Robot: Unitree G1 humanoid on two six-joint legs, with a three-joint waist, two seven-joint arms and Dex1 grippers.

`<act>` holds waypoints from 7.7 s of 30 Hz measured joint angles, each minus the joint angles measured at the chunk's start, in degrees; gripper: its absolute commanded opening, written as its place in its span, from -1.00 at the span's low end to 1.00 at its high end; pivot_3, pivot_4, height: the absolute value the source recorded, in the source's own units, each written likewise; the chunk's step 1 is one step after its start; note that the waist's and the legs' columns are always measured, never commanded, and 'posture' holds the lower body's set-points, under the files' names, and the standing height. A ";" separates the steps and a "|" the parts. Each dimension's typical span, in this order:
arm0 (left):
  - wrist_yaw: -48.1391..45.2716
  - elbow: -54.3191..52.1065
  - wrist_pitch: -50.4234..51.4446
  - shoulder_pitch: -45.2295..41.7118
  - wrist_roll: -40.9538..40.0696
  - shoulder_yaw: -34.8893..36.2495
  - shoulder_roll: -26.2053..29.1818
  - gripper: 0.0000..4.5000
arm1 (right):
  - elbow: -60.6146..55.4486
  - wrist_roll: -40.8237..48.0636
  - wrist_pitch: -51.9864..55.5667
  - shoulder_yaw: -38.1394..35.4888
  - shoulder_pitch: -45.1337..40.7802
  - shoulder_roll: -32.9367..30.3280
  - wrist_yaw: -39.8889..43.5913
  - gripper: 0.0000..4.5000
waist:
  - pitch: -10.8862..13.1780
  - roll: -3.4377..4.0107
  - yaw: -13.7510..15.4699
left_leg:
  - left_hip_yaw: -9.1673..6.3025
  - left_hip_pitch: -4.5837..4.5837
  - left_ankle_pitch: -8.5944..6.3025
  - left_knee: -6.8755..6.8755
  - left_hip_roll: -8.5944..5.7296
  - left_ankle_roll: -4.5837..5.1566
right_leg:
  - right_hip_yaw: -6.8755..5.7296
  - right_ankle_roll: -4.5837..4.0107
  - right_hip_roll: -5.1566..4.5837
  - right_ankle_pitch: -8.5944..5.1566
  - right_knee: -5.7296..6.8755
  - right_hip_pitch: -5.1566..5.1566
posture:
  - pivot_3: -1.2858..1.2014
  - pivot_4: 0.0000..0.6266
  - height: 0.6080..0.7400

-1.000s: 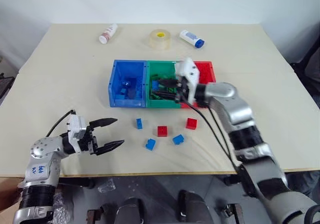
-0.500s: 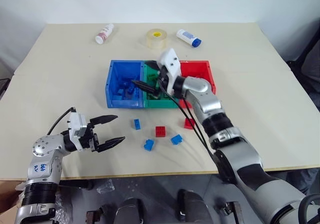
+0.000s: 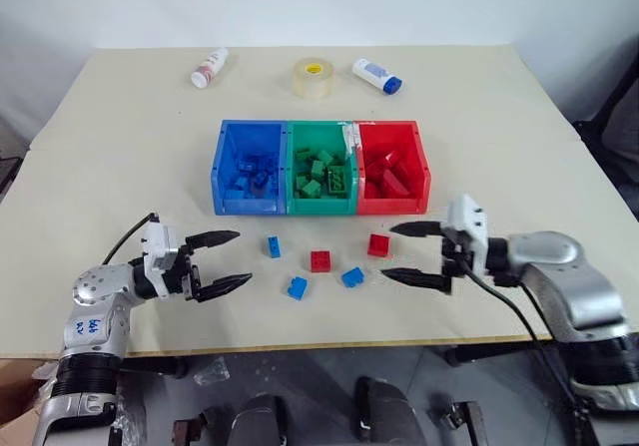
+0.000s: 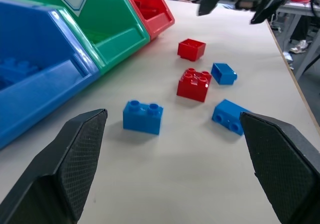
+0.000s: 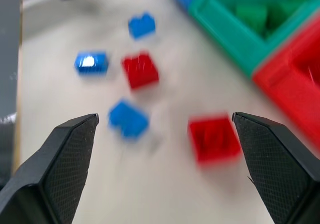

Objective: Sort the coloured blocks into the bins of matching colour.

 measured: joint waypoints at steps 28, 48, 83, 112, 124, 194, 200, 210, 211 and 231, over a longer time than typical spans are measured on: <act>-11.00 -2.81 -2.51 5.06 -4.67 2.06 0.41 1.00 | 24.23 -11.16 -8.89 12.80 -15.92 10.54 -3.25 0.58 | 0.00 0.00 0.28 | 0.01 -0.07 -0.03 0.15 0.00 0.05 | -0.02 0.02 0.00 0.01 0.03 0.00 | 0.03 -0.52 1.00; -10.99 -2.07 -3.14 3.34 -4.46 1.21 -0.19 1.00 | 32.49 -11.62 -14.26 3.74 -33.89 13.62 -15.40 -0.19 | 0.01 0.02 -0.22 | 0.06 -0.06 -0.03 0.11 0.02 0.04 | 0.00 0.02 0.01 0.01 0.06 -0.04 | 0.03 -0.52 1.00; -11.09 6.59 -4.92 -2.10 -4.02 -0.49 0.78 1.00 | -0.52 -0.76 -5.17 -3.70 3.87 -8.76 3.36 0.97 | 0.01 0.02 0.19 | -0.06 -0.13 -0.07 0.23 0.02 0.11 | -0.03 0.10 -0.01 0.09 -0.07 0.01 | 0.03 -0.52 1.00; -10.98 -4.70 -4.85 8.02 -5.25 1.26 0.21 1.00 | 14.60 -10.41 -7.95 18.74 -18.45 12.12 2.20 -0.98 | 0.01 0.03 0.29 | -0.09 -0.30 -0.09 0.28 -0.02 0.12 | -0.11 0.10 -0.02 0.09 -0.05 -0.08 | 0.03 -0.52 1.00; -10.61 -4.69 -5.75 7.61 -5.24 1.15 -0.54 1.00 | 19.49 -9.55 -8.54 17.35 -29.31 16.38 2.39 -0.71 | 0.01 0.04 0.31 | -0.09 -0.38 -0.10 0.28 -0.04 0.15 | -0.13 0.10 -0.02 0.09 -0.07 -0.12 | 0.03 -0.52 1.00; -8.25 -6.72 -6.69 9.29 -5.25 0.96 -1.73 1.00 | 70.30 -19.63 -34.91 14.21 -60.92 44.07 -23.17 0.71 | 0.02 0.07 -2.35 | -0.06 -0.35 -0.06 0.15 0.02 0.06 | -0.11 0.07 0.04 0.07 -0.02 -0.17 | 0.03 -0.52 1.00; -8.14 -6.78 -6.69 9.42 -5.25 0.97 -1.74 1.00 | 71.55 -20.12 -37.80 12.65 -58.04 43.59 -19.15 0.99 | 0.02 0.07 -2.91 | -0.07 -0.35 -0.05 0.13 0.03 0.05 | -0.10 0.07 0.05 0.07 -0.02 -0.18 | 0.03 -0.52 1.00; -9.03 -4.26 -6.65 7.78 -5.15 0.45 -1.93 1.00 | 37.74 -15.18 -23.67 13.83 -34.49 26.71 1.07 0.99 | 0.03 0.07 -2.07 | -0.12 -0.36 -0.05 0.17 0.01 0.06 | -0.11 0.07 0.04 0.07 -0.04 -0.14 | 0.03 -0.52 1.00; -9.23 -4.13 -6.66 7.68 -5.15 0.39 -1.94 1.00 | 33.24 -13.86 -21.52 13.78 -31.56 24.43 2.62 0.99 | 0.03 0.08 -2.06 | -0.10 -0.35 -0.05 0.17 0.01 0.06 | -0.09 0.07 0.04 0.07 -0.04 -0.15 | 0.03 -0.52 1.00; -11.03 0.93 -6.72 5.48 -5.04 0.96 0.28 1.00 | -1.11 -4.14 -0.64 9.31 -6.68 -1.14 5.70 0.99 | 0.03 0.07 0.30 | -0.11 -0.29 -0.09 0.26 0.02 0.11 | -0.08 0.08 0.01 0.09 -0.09 -0.10 | 0.03 -0.52 1.00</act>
